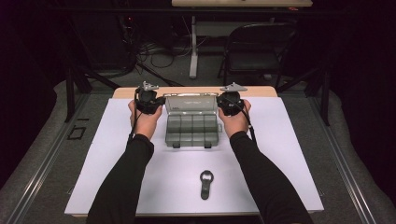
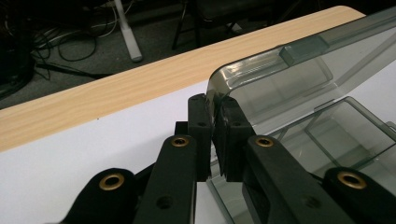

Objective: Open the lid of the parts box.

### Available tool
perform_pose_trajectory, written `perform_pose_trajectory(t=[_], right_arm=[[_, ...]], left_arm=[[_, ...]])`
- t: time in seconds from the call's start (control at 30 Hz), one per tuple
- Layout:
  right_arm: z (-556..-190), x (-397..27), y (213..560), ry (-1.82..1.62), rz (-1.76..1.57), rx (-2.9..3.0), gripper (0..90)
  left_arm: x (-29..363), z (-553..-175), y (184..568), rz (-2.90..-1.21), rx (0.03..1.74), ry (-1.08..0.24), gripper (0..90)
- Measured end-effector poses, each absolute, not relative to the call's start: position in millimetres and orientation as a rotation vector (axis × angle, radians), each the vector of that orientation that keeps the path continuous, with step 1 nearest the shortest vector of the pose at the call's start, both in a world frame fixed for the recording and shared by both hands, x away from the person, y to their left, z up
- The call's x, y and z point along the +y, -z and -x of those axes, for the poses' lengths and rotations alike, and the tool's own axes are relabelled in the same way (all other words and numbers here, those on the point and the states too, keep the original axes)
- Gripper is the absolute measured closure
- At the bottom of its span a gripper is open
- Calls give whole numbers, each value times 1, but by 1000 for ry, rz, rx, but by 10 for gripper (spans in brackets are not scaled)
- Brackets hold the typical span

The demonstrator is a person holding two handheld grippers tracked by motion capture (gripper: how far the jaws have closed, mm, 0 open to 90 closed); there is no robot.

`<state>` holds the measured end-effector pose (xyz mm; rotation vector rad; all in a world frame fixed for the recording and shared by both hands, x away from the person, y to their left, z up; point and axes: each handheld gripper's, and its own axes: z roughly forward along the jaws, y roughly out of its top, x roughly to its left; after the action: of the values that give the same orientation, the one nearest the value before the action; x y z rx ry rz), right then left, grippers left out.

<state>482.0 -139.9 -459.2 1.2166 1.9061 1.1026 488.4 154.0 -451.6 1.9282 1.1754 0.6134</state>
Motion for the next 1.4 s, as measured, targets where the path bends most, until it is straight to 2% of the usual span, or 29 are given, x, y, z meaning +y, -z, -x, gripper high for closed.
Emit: perform_pose_trajectory(t=[0.4, 0.5, 0.87, 1.23, 1.33, 1.4], right_arm=[[-486, -140, 459, -1108, -1224, 1903, 857], [-484, -140, 461, -1136, -1218, 1901, 791], [-472, -142, 476, -1190, -1172, 1890, 716], [-474, -141, 488, -1139, -1159, 1893, 735], [-476, -141, 494, -1119, -1172, 1900, 787], [-477, -142, 497, -1114, -1187, 1891, 791]], left_arm=[[153, -493, 451, -1922, 1193, -620, 862], [153, -493, 451, -1920, 1195, -620, 863], [151, -495, 450, -1921, 1210, -624, 864], [150, -498, 449, -1929, 1226, -622, 863], [150, -499, 449, -1924, 1229, -619, 864], [150, -500, 449, -1919, 1230, -620, 864]])
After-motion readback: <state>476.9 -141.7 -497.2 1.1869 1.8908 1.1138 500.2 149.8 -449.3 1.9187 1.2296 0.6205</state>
